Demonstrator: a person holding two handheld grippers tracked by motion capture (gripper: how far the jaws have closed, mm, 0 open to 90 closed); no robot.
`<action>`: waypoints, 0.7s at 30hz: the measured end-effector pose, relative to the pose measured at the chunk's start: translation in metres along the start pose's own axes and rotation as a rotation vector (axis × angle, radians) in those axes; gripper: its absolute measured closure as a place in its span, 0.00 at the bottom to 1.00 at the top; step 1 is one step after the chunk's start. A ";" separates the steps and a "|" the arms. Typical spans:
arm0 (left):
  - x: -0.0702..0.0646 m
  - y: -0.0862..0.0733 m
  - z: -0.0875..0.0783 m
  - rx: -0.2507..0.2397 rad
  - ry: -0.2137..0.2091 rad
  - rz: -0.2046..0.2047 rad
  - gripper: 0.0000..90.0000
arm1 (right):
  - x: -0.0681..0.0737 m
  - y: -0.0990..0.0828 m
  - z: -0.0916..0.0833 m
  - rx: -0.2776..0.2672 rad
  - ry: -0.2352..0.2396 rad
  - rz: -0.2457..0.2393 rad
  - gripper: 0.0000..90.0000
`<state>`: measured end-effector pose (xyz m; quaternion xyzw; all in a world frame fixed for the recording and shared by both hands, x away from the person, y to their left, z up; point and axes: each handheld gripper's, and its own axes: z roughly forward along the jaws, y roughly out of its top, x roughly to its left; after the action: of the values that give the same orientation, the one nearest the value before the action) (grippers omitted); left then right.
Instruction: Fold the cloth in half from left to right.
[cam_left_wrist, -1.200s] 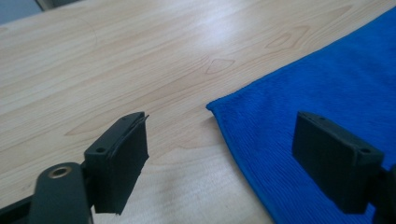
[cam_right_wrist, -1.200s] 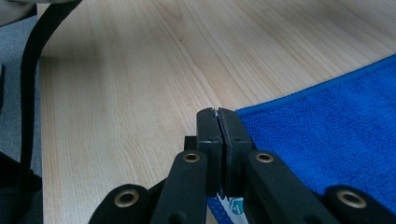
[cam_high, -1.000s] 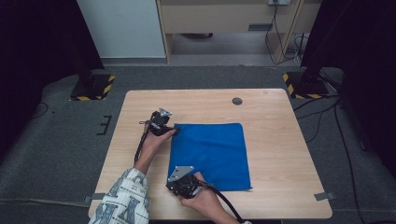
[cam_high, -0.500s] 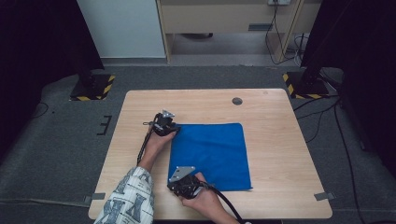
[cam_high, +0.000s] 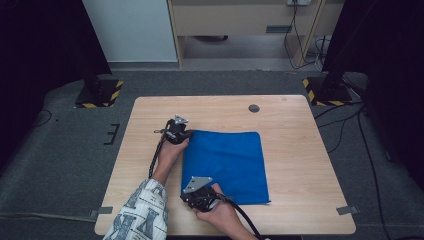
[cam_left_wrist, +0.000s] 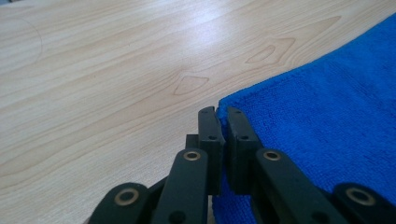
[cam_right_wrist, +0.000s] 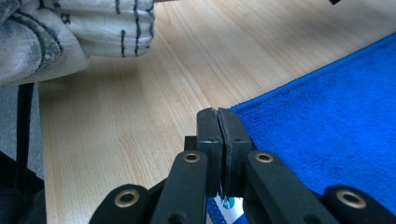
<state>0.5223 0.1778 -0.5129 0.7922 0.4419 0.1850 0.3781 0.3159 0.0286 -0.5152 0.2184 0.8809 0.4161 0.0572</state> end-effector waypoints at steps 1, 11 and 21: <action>0.000 0.001 -0.002 0.000 0.001 -0.001 0.95 | 0.000 0.001 -0.001 -0.002 0.002 -0.003 0.99; 0.005 0.015 -0.015 -0.003 0.022 0.000 0.96 | 0.010 0.012 -0.007 -0.034 -0.018 -0.010 0.99; 0.014 0.017 -0.025 -0.011 0.030 -0.007 0.96 | 0.017 0.024 -0.006 -0.060 -0.028 -0.007 0.99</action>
<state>0.5234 0.1955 -0.4844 0.7858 0.4492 0.1978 0.3764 0.3071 0.0452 -0.4920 0.2193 0.8679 0.4390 0.0776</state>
